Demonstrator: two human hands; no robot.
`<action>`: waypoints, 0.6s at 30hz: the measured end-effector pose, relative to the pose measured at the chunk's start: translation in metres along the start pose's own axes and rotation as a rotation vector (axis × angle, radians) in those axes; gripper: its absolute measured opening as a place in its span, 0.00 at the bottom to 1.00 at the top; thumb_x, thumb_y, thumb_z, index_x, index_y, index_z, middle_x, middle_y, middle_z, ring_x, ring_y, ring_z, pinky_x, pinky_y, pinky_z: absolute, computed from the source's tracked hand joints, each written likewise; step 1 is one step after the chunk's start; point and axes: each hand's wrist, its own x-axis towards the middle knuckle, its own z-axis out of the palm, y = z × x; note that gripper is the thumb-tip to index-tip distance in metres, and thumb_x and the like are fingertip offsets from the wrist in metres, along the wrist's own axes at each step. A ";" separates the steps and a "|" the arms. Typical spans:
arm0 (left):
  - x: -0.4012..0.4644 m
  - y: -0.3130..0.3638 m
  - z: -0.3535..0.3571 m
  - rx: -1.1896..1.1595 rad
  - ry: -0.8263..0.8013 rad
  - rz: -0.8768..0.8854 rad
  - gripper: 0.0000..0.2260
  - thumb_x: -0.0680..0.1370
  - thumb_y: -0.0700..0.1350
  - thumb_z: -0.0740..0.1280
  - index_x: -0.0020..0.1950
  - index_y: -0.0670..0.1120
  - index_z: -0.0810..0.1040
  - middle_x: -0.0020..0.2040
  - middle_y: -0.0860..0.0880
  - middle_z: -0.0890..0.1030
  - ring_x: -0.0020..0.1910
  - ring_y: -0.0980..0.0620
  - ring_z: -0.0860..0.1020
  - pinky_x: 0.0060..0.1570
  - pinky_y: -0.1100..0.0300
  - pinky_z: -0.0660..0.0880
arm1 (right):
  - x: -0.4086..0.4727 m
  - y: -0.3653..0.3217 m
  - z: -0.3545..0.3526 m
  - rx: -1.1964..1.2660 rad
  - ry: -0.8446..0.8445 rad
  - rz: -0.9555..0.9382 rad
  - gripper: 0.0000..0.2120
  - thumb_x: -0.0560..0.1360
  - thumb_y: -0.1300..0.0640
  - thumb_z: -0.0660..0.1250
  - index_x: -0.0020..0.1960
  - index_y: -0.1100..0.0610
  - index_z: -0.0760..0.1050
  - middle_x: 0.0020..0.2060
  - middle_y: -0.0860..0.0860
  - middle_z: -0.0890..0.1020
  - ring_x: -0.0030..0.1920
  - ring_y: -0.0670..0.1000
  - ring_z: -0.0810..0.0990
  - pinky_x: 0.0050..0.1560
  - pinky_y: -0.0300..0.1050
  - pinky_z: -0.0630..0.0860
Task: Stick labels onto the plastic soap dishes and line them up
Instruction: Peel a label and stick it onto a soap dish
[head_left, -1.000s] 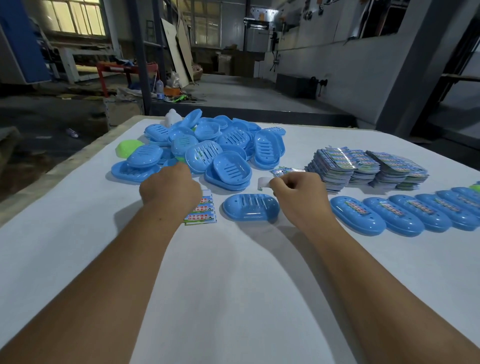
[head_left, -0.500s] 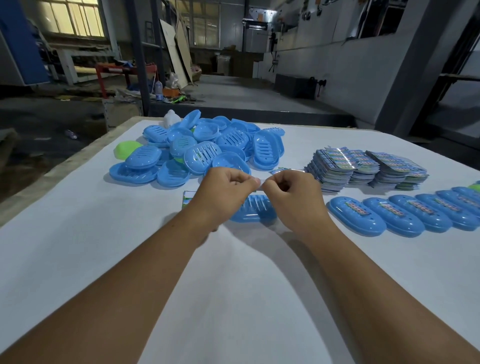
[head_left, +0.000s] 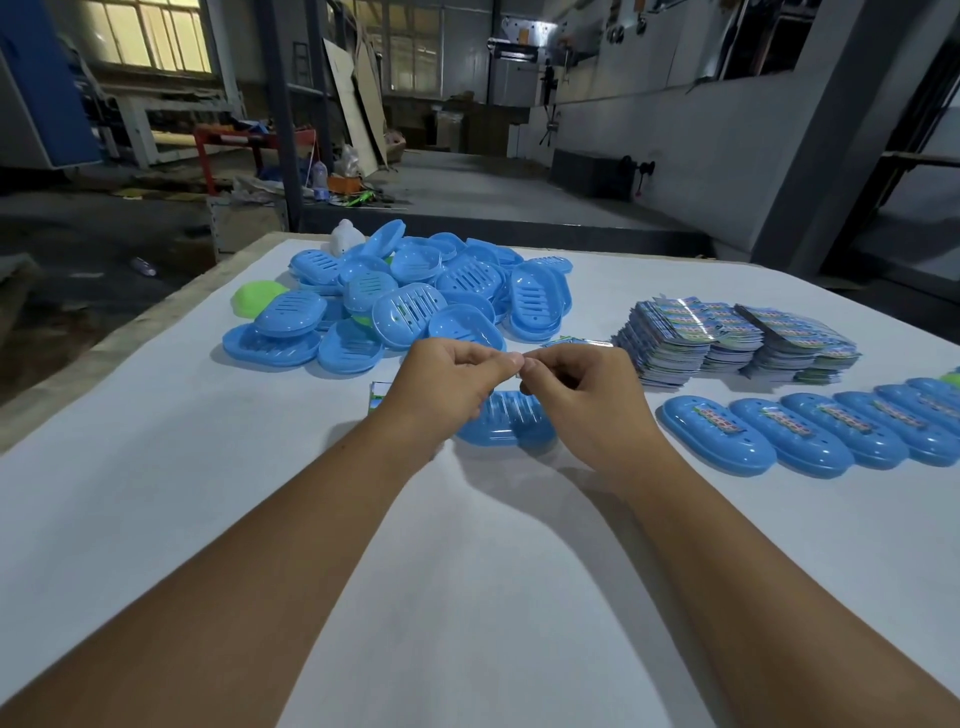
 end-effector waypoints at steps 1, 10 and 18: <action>0.001 0.000 0.000 -0.029 0.002 -0.016 0.07 0.75 0.47 0.75 0.38 0.47 0.86 0.23 0.54 0.69 0.22 0.57 0.64 0.24 0.67 0.64 | 0.000 -0.001 0.000 0.024 -0.002 -0.005 0.10 0.78 0.58 0.70 0.40 0.50 0.84 0.32 0.47 0.84 0.29 0.40 0.73 0.32 0.33 0.69; 0.007 -0.002 0.001 -0.081 0.072 -0.057 0.08 0.69 0.50 0.75 0.36 0.46 0.85 0.23 0.56 0.69 0.24 0.56 0.66 0.27 0.65 0.66 | 0.003 0.004 0.000 -0.015 0.075 0.090 0.08 0.76 0.55 0.72 0.39 0.50 0.85 0.23 0.40 0.75 0.25 0.43 0.69 0.29 0.34 0.64; 0.008 -0.002 0.001 -0.106 0.068 -0.077 0.07 0.72 0.47 0.74 0.39 0.44 0.85 0.22 0.57 0.69 0.22 0.57 0.65 0.25 0.68 0.66 | 0.008 0.009 -0.006 -0.061 0.056 0.235 0.14 0.74 0.54 0.72 0.34 0.61 0.81 0.24 0.49 0.72 0.25 0.45 0.63 0.25 0.35 0.60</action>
